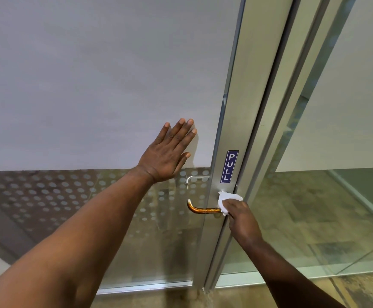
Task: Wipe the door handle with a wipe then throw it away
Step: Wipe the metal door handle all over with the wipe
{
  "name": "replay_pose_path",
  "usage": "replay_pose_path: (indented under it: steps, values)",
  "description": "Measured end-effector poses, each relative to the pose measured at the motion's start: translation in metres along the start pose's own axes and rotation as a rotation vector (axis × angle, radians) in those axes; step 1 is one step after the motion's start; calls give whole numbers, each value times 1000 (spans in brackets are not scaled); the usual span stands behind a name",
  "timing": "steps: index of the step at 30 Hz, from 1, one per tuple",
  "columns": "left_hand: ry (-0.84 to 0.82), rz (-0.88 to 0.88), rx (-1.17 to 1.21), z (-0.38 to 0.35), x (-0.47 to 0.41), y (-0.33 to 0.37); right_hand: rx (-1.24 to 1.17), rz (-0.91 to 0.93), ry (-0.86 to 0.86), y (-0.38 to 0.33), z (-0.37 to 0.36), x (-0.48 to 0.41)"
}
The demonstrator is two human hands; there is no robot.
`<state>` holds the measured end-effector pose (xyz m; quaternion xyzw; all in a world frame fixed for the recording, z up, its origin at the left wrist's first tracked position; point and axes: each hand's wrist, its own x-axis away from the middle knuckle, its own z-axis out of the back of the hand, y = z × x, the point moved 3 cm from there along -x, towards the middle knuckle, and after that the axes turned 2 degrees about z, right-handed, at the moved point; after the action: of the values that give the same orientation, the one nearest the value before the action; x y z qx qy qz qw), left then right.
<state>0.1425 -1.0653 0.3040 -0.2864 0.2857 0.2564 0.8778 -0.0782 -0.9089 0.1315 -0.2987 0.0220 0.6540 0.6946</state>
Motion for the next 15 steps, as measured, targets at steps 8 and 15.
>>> replay_pose_path:
  steps: [8, 15]
  values:
    - [16, -11, -44, -7, -4, -1, 133, 83, -22, 5, -7, 4]
    - [36, -17, -63, -10, -5, 0, 114, 227, -65, -29, -25, -7]
